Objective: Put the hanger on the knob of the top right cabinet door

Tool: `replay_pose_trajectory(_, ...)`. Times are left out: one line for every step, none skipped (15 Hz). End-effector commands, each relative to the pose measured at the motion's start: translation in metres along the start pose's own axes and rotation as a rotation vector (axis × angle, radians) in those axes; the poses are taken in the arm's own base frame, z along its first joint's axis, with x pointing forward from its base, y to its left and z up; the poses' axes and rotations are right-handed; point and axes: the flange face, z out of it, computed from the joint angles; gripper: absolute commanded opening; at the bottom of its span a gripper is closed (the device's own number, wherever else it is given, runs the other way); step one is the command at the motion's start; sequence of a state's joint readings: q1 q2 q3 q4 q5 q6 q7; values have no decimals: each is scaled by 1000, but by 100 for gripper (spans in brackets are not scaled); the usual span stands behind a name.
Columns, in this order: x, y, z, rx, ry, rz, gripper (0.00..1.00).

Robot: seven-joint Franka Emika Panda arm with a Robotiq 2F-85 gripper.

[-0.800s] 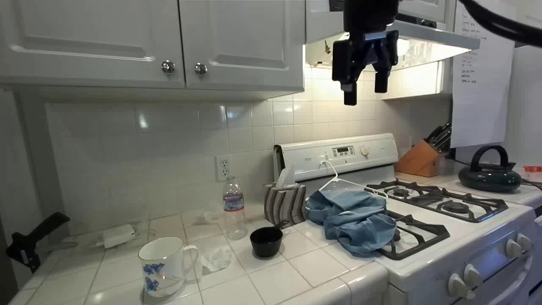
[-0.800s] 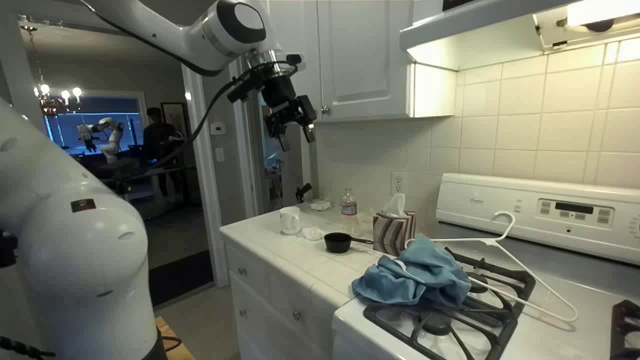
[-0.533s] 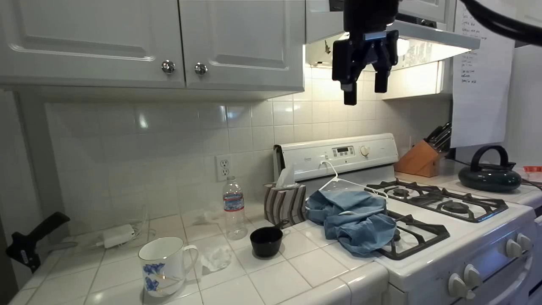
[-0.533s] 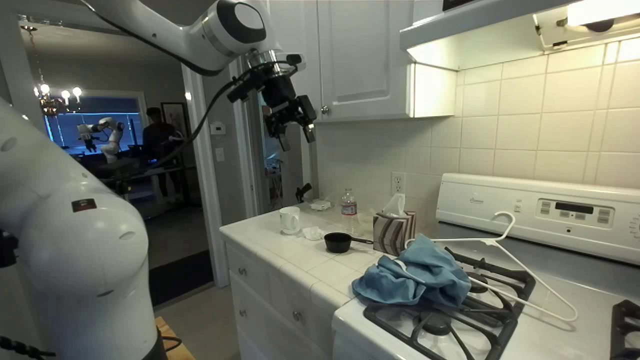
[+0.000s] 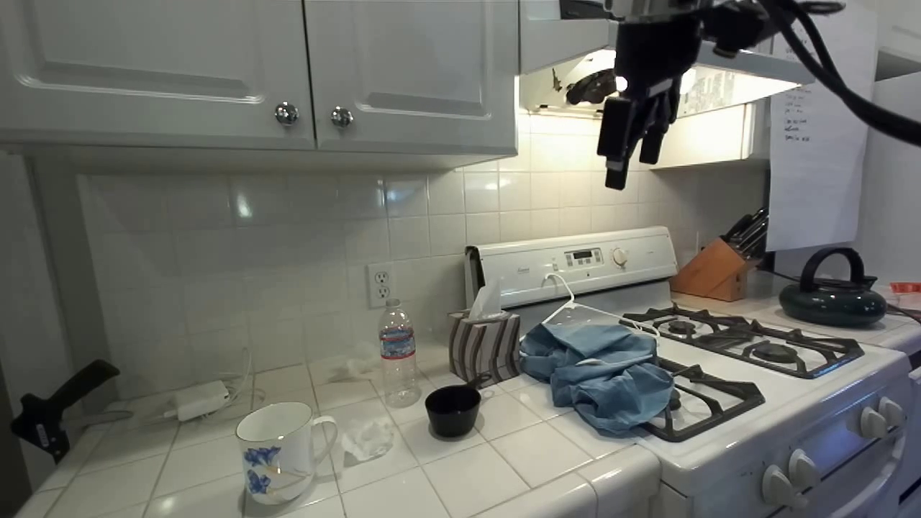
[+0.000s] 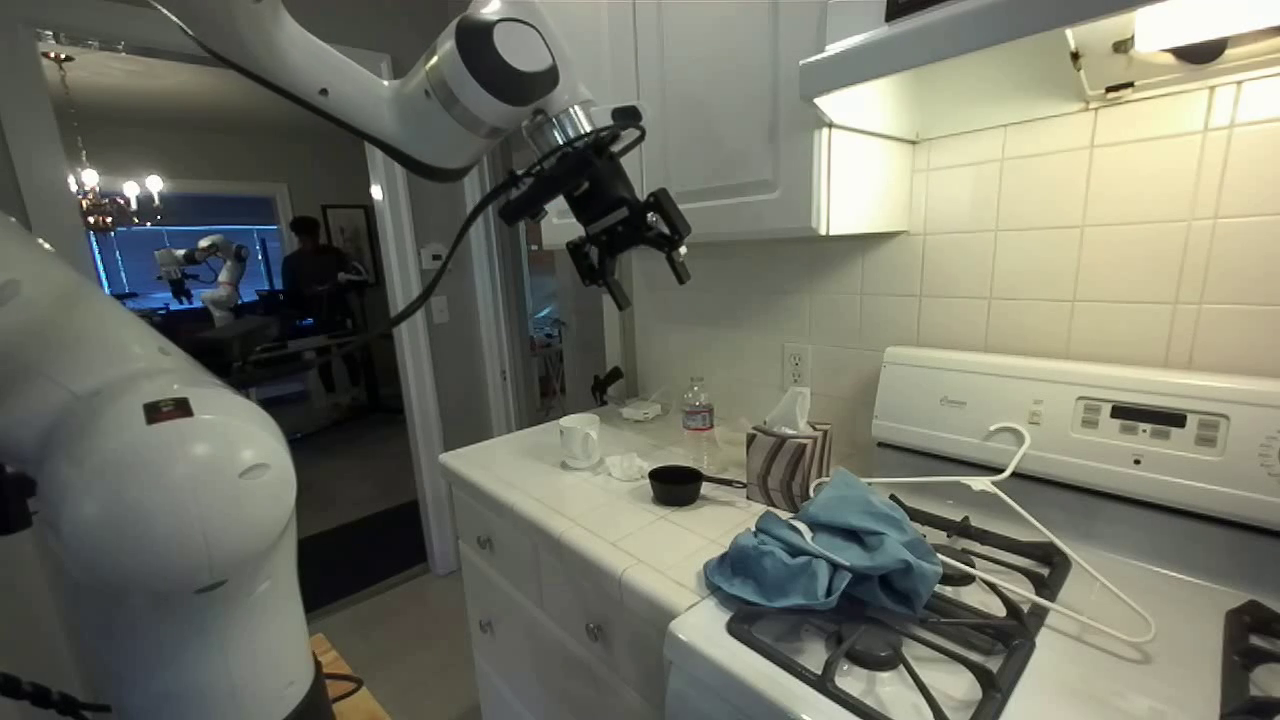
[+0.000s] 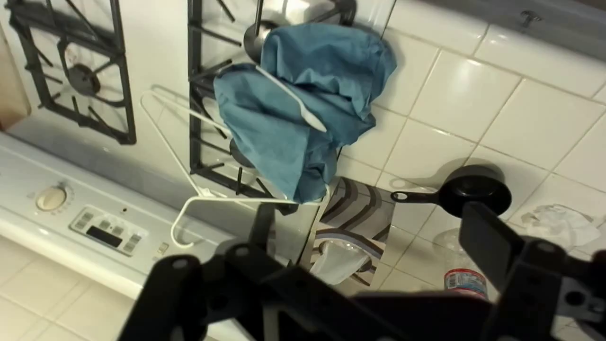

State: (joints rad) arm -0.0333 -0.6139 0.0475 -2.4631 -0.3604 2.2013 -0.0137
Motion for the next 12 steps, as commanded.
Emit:
replay_pose_trajectory(-30,29,30,5,161,-115,100)
replay_pose_trajectory(-38,41,40,17,214,-132,100)
replay_pose_trajectory(-47,54,50,23,266,-145,100)
replay_pose_trajectory(-55,66,61,27,318,-159,100)
replay_pose_trajectory(-62,81,72,32,372,-159,100)
replay_pose_trajectory(-69,95,86,39,422,-144,100)
replay_pose_trajectory(-79,109,97,48,458,-111,100)
replay_pose_trajectory(-67,98,82,33,394,-117,100)
replay_pose_trajectory(-75,104,90,36,401,-115,100)
replay_pose_trajectory(-75,106,90,32,397,-113,100)
replay_pose_trajectory(-72,104,87,28,400,-119,100)
replay_pose_trajectory(-69,99,85,27,402,-127,100)
